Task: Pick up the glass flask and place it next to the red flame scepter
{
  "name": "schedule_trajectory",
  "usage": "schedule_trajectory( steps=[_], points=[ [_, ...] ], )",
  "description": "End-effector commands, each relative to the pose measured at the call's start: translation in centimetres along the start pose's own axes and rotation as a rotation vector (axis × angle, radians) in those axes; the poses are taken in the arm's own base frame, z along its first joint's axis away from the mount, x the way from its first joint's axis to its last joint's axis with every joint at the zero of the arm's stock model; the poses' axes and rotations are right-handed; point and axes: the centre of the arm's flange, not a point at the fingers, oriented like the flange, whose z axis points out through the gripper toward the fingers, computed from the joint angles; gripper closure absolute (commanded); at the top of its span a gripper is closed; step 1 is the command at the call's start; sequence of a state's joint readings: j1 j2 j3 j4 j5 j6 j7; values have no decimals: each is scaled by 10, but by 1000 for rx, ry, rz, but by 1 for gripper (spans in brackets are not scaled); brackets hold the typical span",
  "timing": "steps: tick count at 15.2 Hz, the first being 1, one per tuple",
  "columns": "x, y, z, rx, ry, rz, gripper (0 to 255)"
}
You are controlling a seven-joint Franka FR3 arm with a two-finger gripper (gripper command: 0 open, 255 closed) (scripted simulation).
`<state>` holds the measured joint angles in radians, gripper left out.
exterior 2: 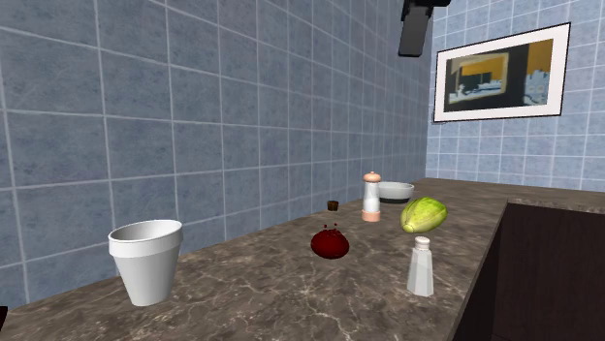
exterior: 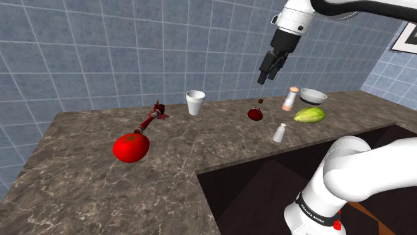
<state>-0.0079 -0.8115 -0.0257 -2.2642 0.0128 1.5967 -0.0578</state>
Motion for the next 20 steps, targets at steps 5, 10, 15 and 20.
schedule_trajectory(
  steps=[5,10,15,20],
  points=[
    [11,47,23,1,-11,-4,0],
    [26,105,52,2,-24,-9,0],
    [40,163,82,2,-38,-14,0],
    [54,221,111,3,-51,-19,0]
  ],
)
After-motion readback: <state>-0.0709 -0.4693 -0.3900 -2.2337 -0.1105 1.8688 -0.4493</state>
